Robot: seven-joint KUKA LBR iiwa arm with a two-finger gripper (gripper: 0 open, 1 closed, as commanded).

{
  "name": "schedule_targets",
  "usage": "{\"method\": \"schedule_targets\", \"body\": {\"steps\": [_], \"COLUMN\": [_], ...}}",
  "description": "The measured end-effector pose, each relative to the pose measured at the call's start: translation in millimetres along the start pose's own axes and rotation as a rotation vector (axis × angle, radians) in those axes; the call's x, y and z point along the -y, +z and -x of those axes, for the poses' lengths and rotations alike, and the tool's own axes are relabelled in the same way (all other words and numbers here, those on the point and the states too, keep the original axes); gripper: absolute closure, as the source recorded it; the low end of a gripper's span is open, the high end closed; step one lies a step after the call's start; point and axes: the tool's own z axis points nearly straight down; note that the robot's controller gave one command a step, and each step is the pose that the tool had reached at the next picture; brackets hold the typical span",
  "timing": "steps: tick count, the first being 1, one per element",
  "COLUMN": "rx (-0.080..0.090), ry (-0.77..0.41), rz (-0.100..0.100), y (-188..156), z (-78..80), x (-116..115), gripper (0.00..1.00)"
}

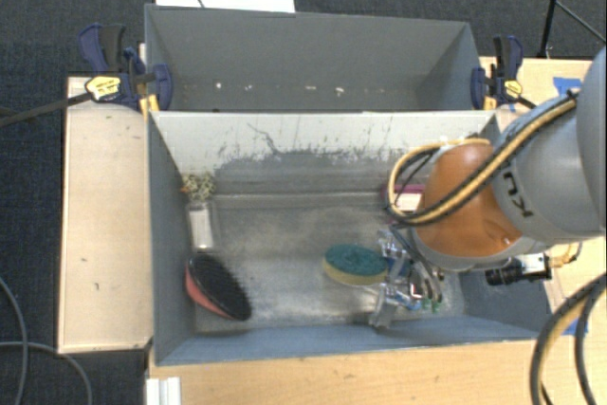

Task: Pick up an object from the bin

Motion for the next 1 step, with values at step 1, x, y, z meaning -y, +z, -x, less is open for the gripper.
{"method": "schedule_targets", "body": {"steps": [1], "rx": [-0.002], "ry": [-0.005], "rz": [-0.002], "y": [1.0], "z": [-0.4], "x": [1.3], "gripper": [1.00]}}
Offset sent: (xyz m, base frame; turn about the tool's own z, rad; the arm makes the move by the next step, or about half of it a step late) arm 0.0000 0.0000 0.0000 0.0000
